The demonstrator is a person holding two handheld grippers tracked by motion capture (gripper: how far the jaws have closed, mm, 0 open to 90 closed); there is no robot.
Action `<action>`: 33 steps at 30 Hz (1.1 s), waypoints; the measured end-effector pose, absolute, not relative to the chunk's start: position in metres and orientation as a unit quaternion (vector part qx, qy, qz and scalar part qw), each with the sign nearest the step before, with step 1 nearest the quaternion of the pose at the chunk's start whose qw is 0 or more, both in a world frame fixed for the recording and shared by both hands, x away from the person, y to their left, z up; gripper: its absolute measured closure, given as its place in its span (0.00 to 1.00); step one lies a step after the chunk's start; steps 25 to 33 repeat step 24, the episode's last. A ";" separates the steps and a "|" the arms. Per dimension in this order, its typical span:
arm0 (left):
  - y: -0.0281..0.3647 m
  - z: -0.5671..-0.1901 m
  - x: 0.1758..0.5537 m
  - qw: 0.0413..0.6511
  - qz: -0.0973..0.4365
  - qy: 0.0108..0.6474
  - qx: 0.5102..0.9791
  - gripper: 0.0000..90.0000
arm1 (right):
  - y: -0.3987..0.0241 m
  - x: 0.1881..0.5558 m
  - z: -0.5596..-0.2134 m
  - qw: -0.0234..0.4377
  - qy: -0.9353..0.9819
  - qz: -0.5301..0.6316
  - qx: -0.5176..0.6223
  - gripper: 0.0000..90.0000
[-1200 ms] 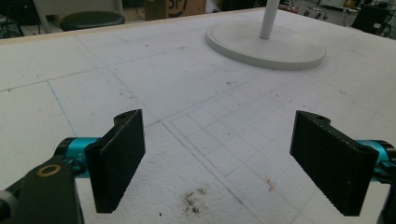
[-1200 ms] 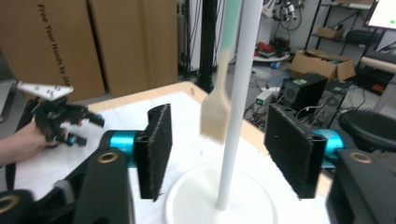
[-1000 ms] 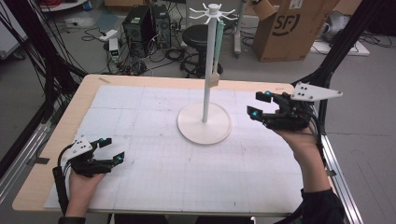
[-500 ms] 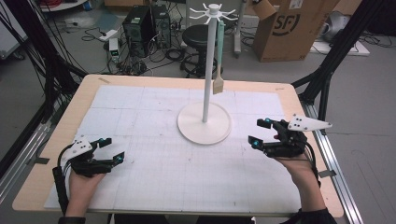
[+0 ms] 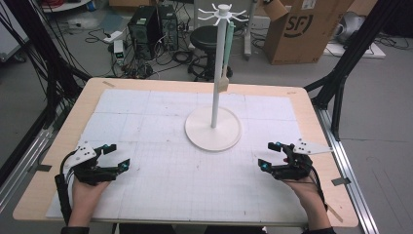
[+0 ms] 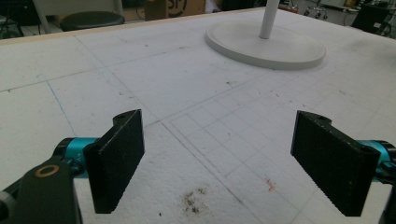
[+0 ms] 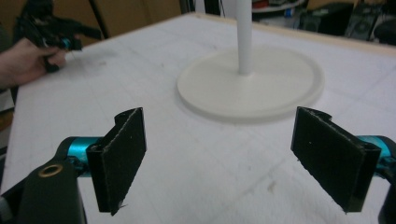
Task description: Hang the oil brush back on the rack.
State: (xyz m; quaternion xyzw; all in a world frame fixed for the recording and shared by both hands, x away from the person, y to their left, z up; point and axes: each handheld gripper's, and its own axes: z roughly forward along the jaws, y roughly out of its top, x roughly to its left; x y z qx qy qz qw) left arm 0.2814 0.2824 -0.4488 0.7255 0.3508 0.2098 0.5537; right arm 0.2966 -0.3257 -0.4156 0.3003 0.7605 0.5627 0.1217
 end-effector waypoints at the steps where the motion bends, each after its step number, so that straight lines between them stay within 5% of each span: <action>1: 0.283 -0.449 0.281 0.554 0.210 0.351 0.725 0.20 | -0.327 0.297 -0.419 0.119 0.766 0.554 0.303 0.19; 33: 0.282 -0.449 0.282 0.551 0.211 0.350 0.728 0.19 | -0.336 0.303 -0.442 0.114 0.773 0.518 0.347 0.19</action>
